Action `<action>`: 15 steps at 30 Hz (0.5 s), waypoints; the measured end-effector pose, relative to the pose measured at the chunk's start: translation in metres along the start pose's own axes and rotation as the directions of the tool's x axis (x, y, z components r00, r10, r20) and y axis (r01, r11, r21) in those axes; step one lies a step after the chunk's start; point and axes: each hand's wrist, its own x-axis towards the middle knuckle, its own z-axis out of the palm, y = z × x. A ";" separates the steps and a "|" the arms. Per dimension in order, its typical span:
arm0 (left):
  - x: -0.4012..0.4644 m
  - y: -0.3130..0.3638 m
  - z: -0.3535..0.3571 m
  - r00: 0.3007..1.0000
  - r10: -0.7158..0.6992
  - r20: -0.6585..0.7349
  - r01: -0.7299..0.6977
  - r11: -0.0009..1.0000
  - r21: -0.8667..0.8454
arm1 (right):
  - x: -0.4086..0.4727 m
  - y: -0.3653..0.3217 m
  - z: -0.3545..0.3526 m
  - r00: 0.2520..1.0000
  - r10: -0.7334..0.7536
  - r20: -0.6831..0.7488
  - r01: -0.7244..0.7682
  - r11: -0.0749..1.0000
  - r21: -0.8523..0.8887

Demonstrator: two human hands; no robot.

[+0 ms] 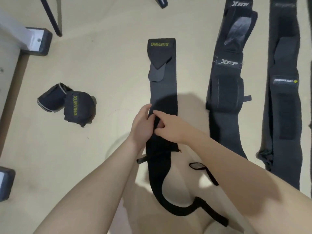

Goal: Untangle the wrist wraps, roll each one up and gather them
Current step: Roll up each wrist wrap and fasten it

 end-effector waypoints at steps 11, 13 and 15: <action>0.045 0.037 -0.017 0.896 0.228 0.381 -0.415 0.121 0.902 | 0.058 0.002 -0.071 0.840 0.222 -0.495 0.098 0.834 0.542; 0.058 0.048 -0.018 0.892 0.169 0.420 -0.427 0.006 0.904 | 0.083 -0.007 -0.089 0.823 0.242 -0.514 0.072 0.853 0.517; 0.066 0.057 -0.016 0.902 0.135 0.410 -0.401 -0.087 0.912 | 0.102 -0.018 -0.108 0.791 0.303 -0.531 -0.002 0.870 0.494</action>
